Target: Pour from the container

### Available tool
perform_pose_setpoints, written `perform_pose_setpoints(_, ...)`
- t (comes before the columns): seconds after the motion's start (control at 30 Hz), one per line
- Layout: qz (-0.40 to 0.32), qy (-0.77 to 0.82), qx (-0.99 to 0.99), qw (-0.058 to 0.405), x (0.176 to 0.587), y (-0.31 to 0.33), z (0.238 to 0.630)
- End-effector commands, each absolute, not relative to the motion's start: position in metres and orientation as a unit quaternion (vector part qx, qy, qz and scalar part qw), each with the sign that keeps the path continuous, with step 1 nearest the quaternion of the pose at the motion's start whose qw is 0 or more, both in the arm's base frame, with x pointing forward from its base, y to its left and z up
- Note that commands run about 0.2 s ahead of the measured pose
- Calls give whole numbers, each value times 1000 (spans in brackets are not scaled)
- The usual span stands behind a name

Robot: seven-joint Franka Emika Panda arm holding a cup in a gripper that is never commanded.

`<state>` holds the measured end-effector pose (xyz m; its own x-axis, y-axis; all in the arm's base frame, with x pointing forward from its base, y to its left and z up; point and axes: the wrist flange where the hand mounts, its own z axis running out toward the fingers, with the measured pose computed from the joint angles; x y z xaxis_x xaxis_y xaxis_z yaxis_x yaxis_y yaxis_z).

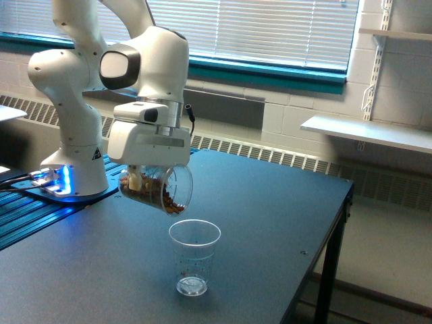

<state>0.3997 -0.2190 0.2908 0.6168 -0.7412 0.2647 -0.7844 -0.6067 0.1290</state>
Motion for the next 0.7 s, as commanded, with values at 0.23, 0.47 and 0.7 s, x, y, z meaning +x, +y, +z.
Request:
perform_pose_setpoints(0.23, 91, -422, 893, 127, 414, -211, 291)
perform_pose_setpoints(0.47, 80, -415, 896, 139, 419, -207, 287)
perform_pose_setpoints(0.7, 73, -412, 897, 146, 422, -205, 284)
